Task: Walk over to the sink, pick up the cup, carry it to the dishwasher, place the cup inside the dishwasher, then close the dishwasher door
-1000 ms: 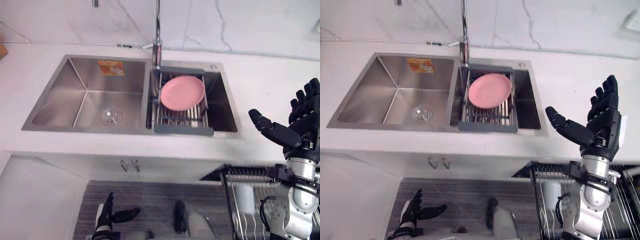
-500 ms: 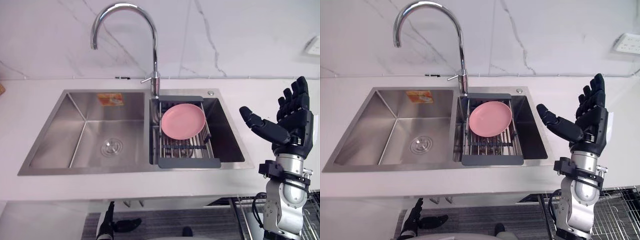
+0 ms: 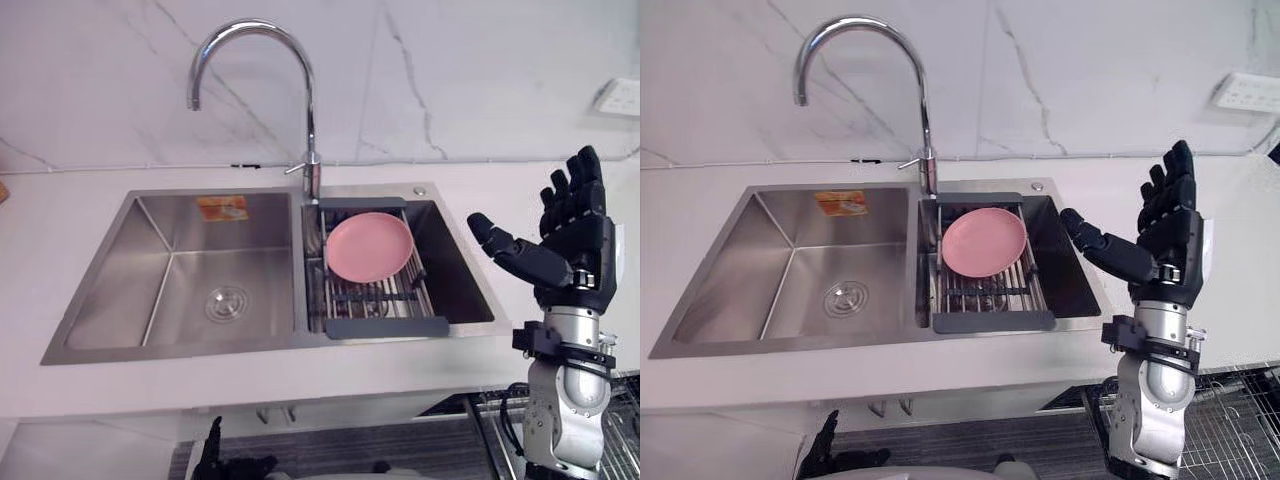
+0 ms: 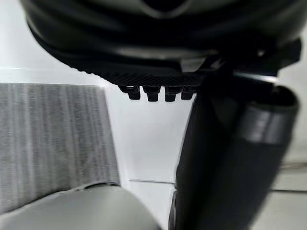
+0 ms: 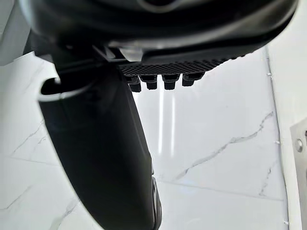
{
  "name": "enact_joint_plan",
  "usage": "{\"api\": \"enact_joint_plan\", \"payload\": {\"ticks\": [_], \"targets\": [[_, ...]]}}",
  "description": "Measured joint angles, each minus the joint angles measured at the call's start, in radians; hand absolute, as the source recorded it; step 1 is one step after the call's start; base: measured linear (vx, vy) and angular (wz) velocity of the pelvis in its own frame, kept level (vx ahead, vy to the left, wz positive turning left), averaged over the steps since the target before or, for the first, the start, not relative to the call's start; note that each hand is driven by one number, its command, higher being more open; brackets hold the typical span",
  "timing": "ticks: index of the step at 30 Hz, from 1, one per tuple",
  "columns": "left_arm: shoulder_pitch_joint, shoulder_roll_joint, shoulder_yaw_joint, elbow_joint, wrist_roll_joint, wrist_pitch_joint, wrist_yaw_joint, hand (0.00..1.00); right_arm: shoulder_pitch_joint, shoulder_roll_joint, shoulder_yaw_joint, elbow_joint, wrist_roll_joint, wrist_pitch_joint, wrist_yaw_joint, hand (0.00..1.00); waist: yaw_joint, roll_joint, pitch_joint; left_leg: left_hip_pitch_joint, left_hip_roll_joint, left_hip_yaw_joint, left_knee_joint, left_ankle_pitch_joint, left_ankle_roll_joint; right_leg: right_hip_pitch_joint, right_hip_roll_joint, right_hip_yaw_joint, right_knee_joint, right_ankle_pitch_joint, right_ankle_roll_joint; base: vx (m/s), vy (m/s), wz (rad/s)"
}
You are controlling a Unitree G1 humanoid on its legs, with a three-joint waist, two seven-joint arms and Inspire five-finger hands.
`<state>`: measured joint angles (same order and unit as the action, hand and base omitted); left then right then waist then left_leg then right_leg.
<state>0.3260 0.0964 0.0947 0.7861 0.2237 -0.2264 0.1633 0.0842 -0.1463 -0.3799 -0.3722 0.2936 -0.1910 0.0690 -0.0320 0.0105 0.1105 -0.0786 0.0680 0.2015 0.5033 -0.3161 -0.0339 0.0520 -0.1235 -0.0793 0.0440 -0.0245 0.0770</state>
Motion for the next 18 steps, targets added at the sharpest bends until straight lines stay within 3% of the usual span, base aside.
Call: {"api": "enact_joint_plan", "payload": {"ticks": [2,3,5,6,10,15,18], "targets": [[0.004,-0.011,-0.008,-0.007,0.016,0.000,0.001,1.00,-0.005,-0.009,-0.008,-0.014,-0.001,-0.016,-0.020,1.00,0.001,0.025,0.002,-0.042,-0.003,-0.024,-0.111,0.016,-0.008,0.013,-0.016,0.013,-0.034,-0.010,0.010,-0.04,0.005,-0.10],[0.017,-0.033,-0.004,-0.023,0.016,0.000,0.005,1.00,0.000,-0.011,-0.002,-0.017,-0.002,-0.017,-0.029,1.00,0.006,0.040,0.007,-0.035,-0.003,-0.029,-0.133,0.067,-0.016,0.032,-0.019,0.028,-0.060,-0.020,0.020,0.03,0.097,-0.31],[0.052,-0.044,-0.003,-0.043,0.012,0.000,0.027,1.00,0.003,-0.012,0.026,-0.030,-0.002,-0.017,-0.036,1.00,0.019,0.048,0.005,-0.009,-0.041,-0.047,-0.166,0.084,0.009,0.039,-0.022,0.083,-0.062,-0.027,0.023,0.12,0.172,-0.48],[0.060,-0.046,-0.003,-0.047,0.011,0.005,0.038,1.00,0.004,-0.010,0.047,-0.055,-0.001,-0.017,-0.035,1.00,0.018,0.054,0.001,-0.005,-0.046,-0.030,-0.168,0.098,0.040,0.033,-0.026,0.107,-0.058,-0.017,0.032,0.14,0.149,-0.29],[0.064,-0.035,-0.004,-0.048,0.012,0.045,0.043,1.00,0.004,-0.009,0.109,-0.126,-0.002,-0.017,-0.001,1.00,0.034,0.039,0.003,0.021,-0.065,-0.004,-0.182,0.096,0.059,0.033,-0.045,0.132,-0.061,0.001,0.062,0.15,0.074,-0.17],[0.076,-0.023,-0.005,-0.048,0.012,0.050,0.052,1.00,0.000,-0.009,0.089,-0.124,-0.003,-0.017,0.004,1.00,0.047,0.012,-0.005,0.071,-0.083,-0.060,-0.223,0.095,0.061,0.065,-0.043,0.090,-0.038,0.002,0.063,0.11,0.008,0.17],[0.076,-0.023,-0.006,-0.046,0.012,0.042,0.052,1.00,-0.027,0.004,0.074,-0.070,-0.013,-0.017,-0.005,1.00,0.053,0.013,-0.011,0.092,-0.069,-0.064,-0.289,0.104,0.075,-0.060,-0.026,0.080,0.172,-0.027,0.087,-0.01,0.041,-0.15]]}}
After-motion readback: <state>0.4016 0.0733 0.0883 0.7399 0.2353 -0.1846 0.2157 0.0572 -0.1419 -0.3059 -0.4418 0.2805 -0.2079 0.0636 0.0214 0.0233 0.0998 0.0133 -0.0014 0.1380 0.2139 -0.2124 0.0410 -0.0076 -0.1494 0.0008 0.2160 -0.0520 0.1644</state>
